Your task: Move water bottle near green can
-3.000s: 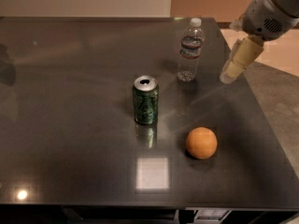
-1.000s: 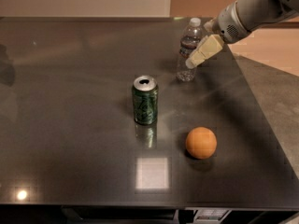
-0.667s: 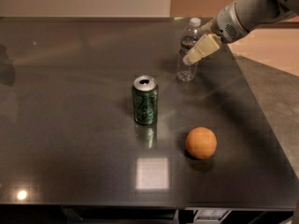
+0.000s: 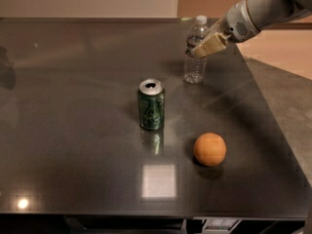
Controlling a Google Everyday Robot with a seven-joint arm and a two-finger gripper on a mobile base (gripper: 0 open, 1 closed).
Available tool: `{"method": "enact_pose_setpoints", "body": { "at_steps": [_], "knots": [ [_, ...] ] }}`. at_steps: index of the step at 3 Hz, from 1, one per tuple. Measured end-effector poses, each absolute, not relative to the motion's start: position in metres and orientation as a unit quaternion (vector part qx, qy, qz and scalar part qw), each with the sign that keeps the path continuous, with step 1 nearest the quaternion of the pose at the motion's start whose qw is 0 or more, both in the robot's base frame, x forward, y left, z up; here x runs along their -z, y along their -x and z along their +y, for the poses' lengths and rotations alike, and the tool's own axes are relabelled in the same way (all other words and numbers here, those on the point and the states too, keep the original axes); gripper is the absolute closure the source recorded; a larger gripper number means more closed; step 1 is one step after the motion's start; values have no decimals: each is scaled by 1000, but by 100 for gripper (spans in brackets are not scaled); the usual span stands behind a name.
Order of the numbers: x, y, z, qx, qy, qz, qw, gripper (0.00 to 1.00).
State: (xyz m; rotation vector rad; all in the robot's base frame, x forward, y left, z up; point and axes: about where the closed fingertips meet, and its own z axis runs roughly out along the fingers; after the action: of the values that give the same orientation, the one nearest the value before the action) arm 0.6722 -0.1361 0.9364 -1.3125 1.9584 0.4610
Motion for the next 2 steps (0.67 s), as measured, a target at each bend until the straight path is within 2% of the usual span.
{"method": "enact_pose_setpoints", "body": {
  "at_steps": [1, 2],
  "knots": [
    [-944, -654, -126, -200, 523, 748, 357, 87],
    [-948, -623, -114, -232, 543, 730, 344, 100]
  ]
}}
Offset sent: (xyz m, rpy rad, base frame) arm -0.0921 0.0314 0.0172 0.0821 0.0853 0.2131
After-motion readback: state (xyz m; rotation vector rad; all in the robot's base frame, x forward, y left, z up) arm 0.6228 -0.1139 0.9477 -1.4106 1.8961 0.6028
